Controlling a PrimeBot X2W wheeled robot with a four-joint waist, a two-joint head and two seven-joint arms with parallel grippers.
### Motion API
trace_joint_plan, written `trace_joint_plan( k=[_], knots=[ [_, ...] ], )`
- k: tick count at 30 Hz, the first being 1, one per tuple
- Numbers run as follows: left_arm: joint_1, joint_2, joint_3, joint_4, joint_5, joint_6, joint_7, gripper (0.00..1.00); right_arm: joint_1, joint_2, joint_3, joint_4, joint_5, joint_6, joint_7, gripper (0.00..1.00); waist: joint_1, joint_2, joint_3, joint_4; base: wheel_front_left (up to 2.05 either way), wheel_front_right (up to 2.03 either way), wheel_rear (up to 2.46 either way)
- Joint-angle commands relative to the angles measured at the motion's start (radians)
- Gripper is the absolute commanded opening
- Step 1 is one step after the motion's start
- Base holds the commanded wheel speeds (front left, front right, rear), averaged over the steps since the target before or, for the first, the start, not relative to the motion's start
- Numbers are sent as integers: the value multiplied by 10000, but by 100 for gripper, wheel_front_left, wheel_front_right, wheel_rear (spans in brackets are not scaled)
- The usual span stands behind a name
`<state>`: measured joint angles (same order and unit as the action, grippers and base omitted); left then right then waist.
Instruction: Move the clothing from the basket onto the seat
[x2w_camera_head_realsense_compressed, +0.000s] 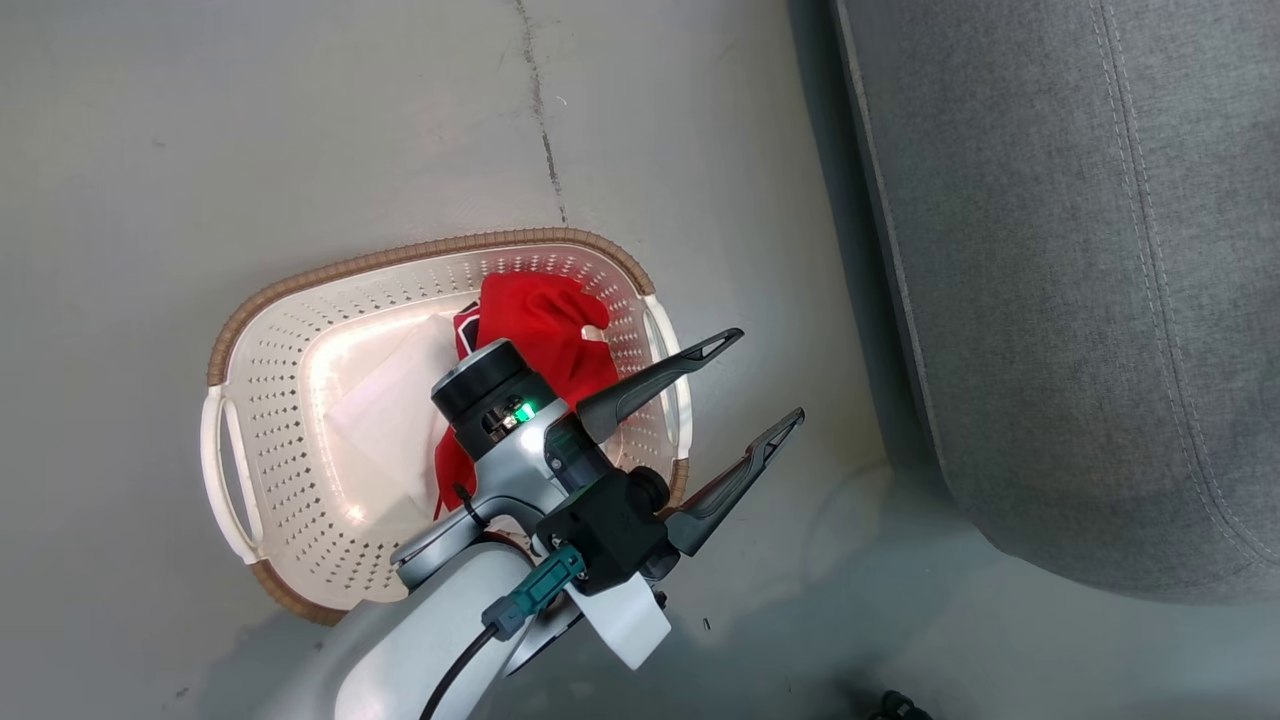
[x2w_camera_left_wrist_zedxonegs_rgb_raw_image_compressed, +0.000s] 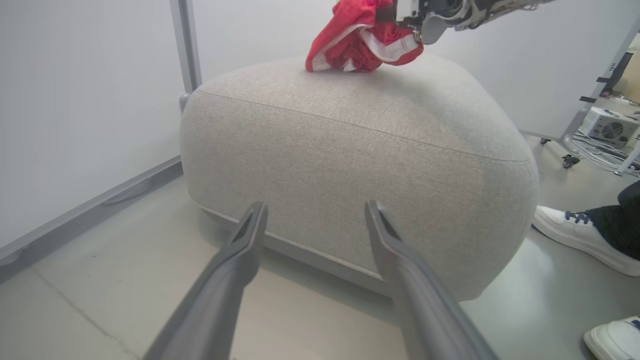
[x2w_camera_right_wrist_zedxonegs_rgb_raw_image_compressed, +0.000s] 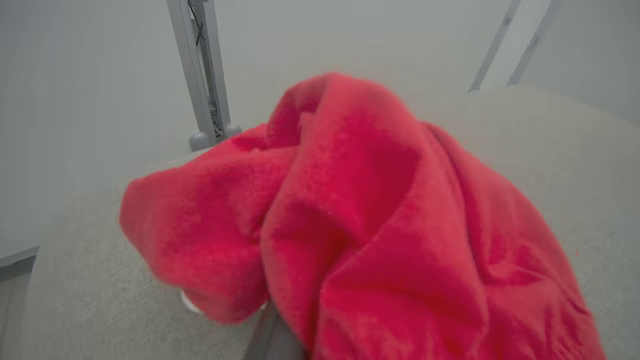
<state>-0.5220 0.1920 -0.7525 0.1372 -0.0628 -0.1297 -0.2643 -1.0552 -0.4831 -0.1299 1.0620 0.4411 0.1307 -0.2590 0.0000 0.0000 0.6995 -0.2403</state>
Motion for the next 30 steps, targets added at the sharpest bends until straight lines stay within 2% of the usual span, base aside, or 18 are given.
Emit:
trace_joint_plan(
  k=[1,4,5,6,7,15,18,24,30],
  knots=[
    [-140,29,27,11,16,-9,-1,100,-116,-65,313,336,190,2,128,0,0,0,16,5,0,0,0],
    [-131,36,-12,50,14,-9,-1,100,-198,-32,716,812,489,2,471,3,0,0,13,1,0,0,0],
    [-134,36,-11,63,4,-9,-1,100,-199,6,945,804,532,2,532,19,0,0,6,-3,0,0,0],
    [-142,36,3,79,-5,-9,-1,100,-208,-19,1066,804,674,2,517,46,0,0,-2,-12,0,0,0],
    [-151,32,16,97,-8,-9,-1,100,-206,-59,1162,808,814,0,451,100,0,0,-20,-23,0,0,0],
    [-106,-130,-16,164,-106,-9,-1,100,92,-109,2076,1034,1290,0,453,100,0,0,-500,-67,0,0,0],
    [-21,-272,-7,162,-124,-9,-1,100,279,185,2498,777,1682,2,597,100,0,0,-839,-121,0,0,0],
    [289,-507,-51,175,-245,-9,-1,100,896,-107,3585,737,2003,0,953,100,0,0,-1717,-229,0,0,0],
    [666,-787,208,156,-402,-9,-1,100,1321,-290,4546,1180,1741,0,1465,100,0,0,-2628,-370,0,0,0]
  ],
)
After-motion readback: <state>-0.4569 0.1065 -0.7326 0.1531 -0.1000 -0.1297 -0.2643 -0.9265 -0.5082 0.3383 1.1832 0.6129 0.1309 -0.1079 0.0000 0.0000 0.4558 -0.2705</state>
